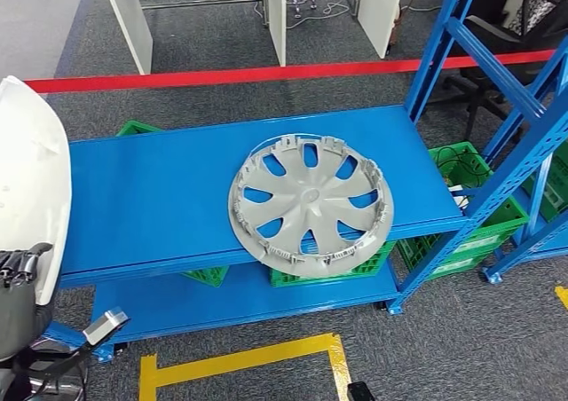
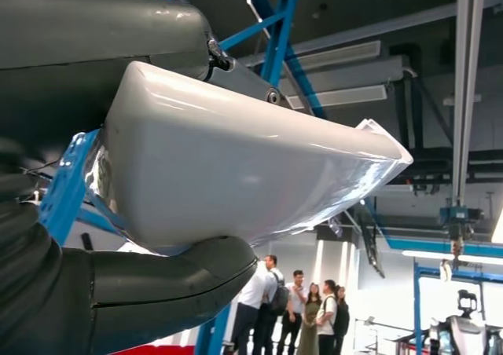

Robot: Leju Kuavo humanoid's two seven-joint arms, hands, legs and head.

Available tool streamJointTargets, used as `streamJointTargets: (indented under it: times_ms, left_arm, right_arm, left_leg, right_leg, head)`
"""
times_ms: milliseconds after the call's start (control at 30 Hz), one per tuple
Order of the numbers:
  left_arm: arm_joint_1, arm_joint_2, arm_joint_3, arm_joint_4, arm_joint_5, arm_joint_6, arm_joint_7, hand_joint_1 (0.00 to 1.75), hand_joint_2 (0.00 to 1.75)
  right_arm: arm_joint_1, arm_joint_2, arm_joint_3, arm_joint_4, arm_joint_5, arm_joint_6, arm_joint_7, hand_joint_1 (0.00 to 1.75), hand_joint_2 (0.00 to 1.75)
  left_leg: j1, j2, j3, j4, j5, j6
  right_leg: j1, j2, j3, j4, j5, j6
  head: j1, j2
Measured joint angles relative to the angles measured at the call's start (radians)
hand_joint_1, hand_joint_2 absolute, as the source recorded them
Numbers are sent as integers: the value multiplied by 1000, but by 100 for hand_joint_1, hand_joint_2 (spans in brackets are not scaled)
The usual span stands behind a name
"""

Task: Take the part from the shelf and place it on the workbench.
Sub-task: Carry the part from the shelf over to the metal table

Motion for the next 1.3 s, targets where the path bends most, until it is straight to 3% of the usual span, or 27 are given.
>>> streamJointTargets:
  times_ms: [100, 167, 267, 300, 333, 367, 400, 467, 533, 600, 667, 767, 800, 833, 867, 933, 967, 1033, 1100, 1133, 1200, 1267, 1300]
  left_arm:
    - [7, 5, 9, -5, 1, 0, 4, 175, 175]
    - [11, 8, 11, -6, 0, 1, 13, 175, 175]
    - [22, 13, 11, -7, 0, 2, 22, 175, 175]
    - [25, 13, 11, -7, 0, 2, 22, 175, 175]
    - [28, 13, 11, -7, 0, 2, 22, 175, 175]
    - [29, 14, 11, -7, 0, 2, 23, 175, 175]
    - [30, 14, 11, -7, 0, 2, 23, 175, 175]
    - [31, 15, 11, -7, 0, 2, 23, 175, 175]
    - [33, 16, 11, -7, 1, 2, 23, 175, 175]
    - [35, 18, 11, -7, 1, 2, 23, 175, 175]
    - [35, 21, 12, -7, 1, 3, 23, 175, 175]
    - [35, 24, 13, -7, 1, 3, 22, 175, 175]
    - [35, 24, 13, -7, 1, 3, 22, 175, 175]
    - [35, 24, 13, -6, 1, 3, 22, 175, 175]
    - [35, 24, 13, -6, 1, 3, 21, 175, 175]
    - [35, 24, 13, -6, 1, 3, 19, 175, 175]
    - [35, 23, 13, -6, 1, 3, 19, 175, 175]
    - [36, 22, 13, -7, 1, 3, 19, 175, 175]
    - [38, 21, 13, -7, 1, 3, 19, 175, 175]
    - [38, 20, 13, -7, 0, 3, 19, 175, 175]
    - [37, 19, 13, -7, 0, 3, 18, 175, 175]
    - [37, 16, 13, -7, 0, 3, 16, 175, 175]
    - [37, 15, 13, -7, 0, 3, 14, 175, 175]
  right_arm:
    - [0, 3, 0, 0, 3, 0, 1, 0, 175]
    - [0, 4, 0, 0, 13, 1, 2, 0, 175]
    - [-6, 5, -2, 0, 25, 2, 3, 0, 175]
    - [-8, 5, -2, 0, 26, 2, 4, 0, 175]
    - [-9, 5, -3, 0, 28, 2, 5, 0, 175]
    - [-10, 5, -3, 0, 29, 2, 6, 0, 175]
    - [-9, 5, -3, 0, 31, 2, 7, 0, 175]
    - [-7, 5, -2, 0, 33, 2, 10, 0, 175]
    - [-4, 7, -2, 0, 34, 2, 12, 0, 175]
    - [-4, 9, -2, 0, 34, 1, 12, 0, 175]
    - [-4, 11, -3, 0, 34, 1, 12, 0, 175]
    - [-4, 14, -3, 0, 33, 2, 12, 0, 175]
    - [-4, 15, -3, 0, 32, 2, 12, 0, 175]
    - [-4, 15, -3, 0, 31, 3, 12, 0, 175]
    - [-5, 15, -4, 0, 30, 3, 12, 0, 175]
    - [-8, 15, -5, 0, 28, 4, 10, 0, 175]
    - [-9, 15, -6, 0, 27, 4, 9, 0, 175]
    - [-9, 14, -8, 0, 25, 4, 8, 0, 175]
    - [-8, 14, -9, 0, 23, 4, 6, 0, 175]
    - [-7, 14, -10, 0, 21, 4, 6, 0, 175]
    - [-8, 14, -12, 0, 21, 4, 6, 0, 175]
    - [-10, 14, -14, 0, 20, 4, 5, 0, 175]
    - [-11, 14, -14, 0, 20, 3, 5, 0, 175]
  left_leg:
    - [3, 2, -1, -6, 10, 12]
    - [8, 6, -1, -19, 24, 23]
    - [7, 13, -9, -23, 31, 29]
    - [6, 15, -11, -22, 32, 30]
    - [4, 17, -12, -22, 33, 29]
    - [3, 17, -12, -21, 34, 29]
    - [3, 16, -12, -19, 34, 29]
    - [1, 15, -17, -15, 36, 23]
    - [3, 14, -26, -12, 42, 11]
    - [5, 14, -33, -9, 45, -2]
    - [7, 18, -48, 23, 10, -18]
    - [21, 23, -106, 197, -107, -40]
    - [27, 24, -118, 248, -127, -47]
    - [33, 25, -115, 267, -126, -53]
    - [39, 25, -94, 246, -105, -59]
    - [49, 28, -13, 119, -49, -74]
    - [51, 28, 24, 55, -35, -77]
    - [48, 28, 52, -7, -36, -68]
    - [44, 28, 38, -7, -28, -44]
    - [44, 30, 29, -6, -22, -31]
    - [42, 33, 7, -7, -3, -6]
    - [33, 35, -20, -6, 18, 8]
    - [28, 35, -35, -5, 29, 11]
  right_leg:
    - [0, 1, -2, -2, 2, 11]
    - [4, 0, -22, 38, -33, 15]
    - [6, -2, -97, 223, -130, 16]
    - [6, -2, -113, 267, -141, 15]
    - [6, -2, -111, 275, -131, 13]
    - [7, -2, -91, 242, -103, 10]
    - [8, -1, -56, 176, -66, 4]
    - [11, 3, 14, 49, -19, -8]
    - [15, 6, 38, 0, -14, -14]
    - [13, 4, 35, -14, -8, -19]
    - [7, -2, 29, -25, 2, -29]
    - [4, -11, 6, -27, 19, -38]
    - [4, -14, -3, -26, 26, -37]
    - [2, -16, -13, -23, 32, -35]
    - [-1, -18, -23, -19, 37, -31]
    - [-7, -19, -42, -7, 44, -21]
    - [-8, -18, -50, 0, 48, -15]
    - [-5, -17, -62, 7, 60, 0]
    - [-5, -16, -68, 5, 73, 15]
    - [-7, -14, -73, 8, 67, 21]
    - [-7, -10, -96, 65, -3, 25]
    - [-2, -7, -128, 190, -104, 23]
    - [1, -7, -136, 248, -130, 20]
  head:
    - [0, 0]
    - [3, 0]
    - [7, 0]
    - [6, 0]
    - [7, 0]
    - [7, 0]
    - [7, 0]
    - [6, 0]
    - [5, 0]
    - [5, 0]
    - [1, 0]
    - [-4, 0]
    - [-4, 0]
    - [-4, 0]
    - [-4, 0]
    - [-5, 0]
    - [-7, 0]
    - [-9, 0]
    - [-8, 0]
    - [-7, 0]
    - [-3, 0]
    - [1, 0]
    - [2, 0]
